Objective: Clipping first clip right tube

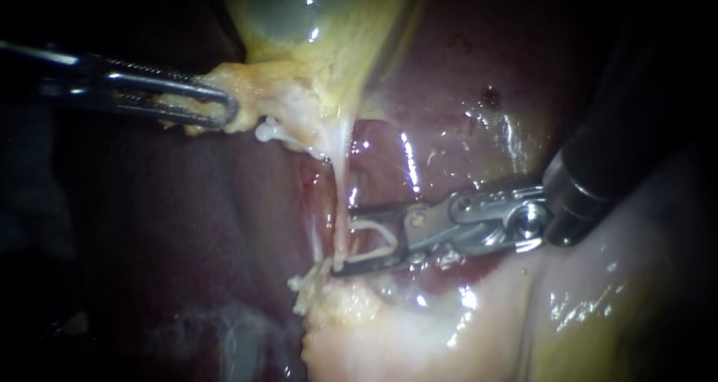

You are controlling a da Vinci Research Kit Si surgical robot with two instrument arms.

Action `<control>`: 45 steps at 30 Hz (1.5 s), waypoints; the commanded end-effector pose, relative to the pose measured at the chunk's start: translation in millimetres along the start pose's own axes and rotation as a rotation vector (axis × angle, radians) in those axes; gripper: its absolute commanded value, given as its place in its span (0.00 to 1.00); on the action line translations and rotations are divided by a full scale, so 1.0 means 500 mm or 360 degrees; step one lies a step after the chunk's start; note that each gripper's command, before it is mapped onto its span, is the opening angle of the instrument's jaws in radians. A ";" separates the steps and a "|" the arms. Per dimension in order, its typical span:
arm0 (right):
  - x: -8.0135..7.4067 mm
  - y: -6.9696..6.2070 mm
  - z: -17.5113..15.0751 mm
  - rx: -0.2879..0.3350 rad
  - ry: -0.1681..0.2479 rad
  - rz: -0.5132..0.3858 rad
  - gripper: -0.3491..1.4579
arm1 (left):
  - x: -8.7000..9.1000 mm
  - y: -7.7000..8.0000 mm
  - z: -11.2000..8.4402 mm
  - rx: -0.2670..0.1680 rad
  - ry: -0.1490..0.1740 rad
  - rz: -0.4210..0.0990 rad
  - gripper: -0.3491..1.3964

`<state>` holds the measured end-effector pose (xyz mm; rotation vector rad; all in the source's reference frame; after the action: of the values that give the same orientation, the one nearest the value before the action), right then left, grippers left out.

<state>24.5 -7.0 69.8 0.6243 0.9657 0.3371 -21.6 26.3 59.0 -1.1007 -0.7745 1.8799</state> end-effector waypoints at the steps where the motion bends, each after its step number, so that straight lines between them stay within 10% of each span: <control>1: 0.0001 0.0000 0.0001 -0.0002 0.0006 0.0000 0.47 | 0.0000 0.0001 0.0000 0.0000 0.0000 0.0000 0.00; 45: 0.0027 0.0014 0.0061 0.0122 0.0189 0.0197 0.46 | 0.0000 0.0002 0.0004 0.0003 0.0002 0.0000 0.00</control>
<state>27.8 -6.7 70.7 0.7449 1.0598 0.4563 -21.8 26.3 59.0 -1.1003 -0.7723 1.8794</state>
